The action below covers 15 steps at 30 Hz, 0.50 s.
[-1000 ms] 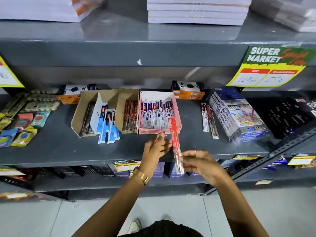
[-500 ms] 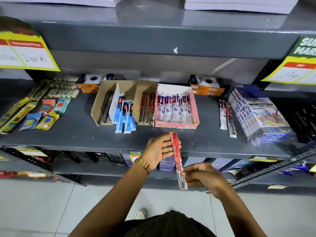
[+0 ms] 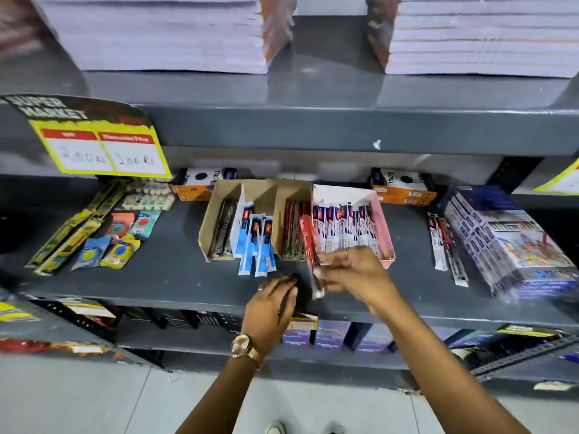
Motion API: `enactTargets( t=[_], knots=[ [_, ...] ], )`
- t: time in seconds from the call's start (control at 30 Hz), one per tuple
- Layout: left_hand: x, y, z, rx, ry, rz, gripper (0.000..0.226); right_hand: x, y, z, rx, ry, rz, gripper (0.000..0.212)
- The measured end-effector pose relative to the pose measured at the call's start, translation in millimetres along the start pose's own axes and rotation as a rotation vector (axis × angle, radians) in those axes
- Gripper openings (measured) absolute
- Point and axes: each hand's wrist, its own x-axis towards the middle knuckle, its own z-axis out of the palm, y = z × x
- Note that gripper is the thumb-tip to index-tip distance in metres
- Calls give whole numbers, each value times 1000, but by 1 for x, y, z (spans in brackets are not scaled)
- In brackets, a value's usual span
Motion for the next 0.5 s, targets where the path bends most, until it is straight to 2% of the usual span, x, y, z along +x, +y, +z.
enactTargets(
  t=[0.07, 0.17, 0.3, 0.5],
  knots=[
    [-6, -14, 3, 102, -71, 74, 43, 27, -23, 12, -145, 74, -53, 33],
    [-7, -22, 6, 118, -71, 139, 39, 71, -48, 35, -383, 170, -110, 22],
    [-8, -23, 10, 103, -22, 207, 36, 105, -63, 62, -692, 189, -126, 21],
    [-7, -24, 8, 96, -67, 190, 37, 114, -50, 85, -963, 208, -85, 34]
  ],
)
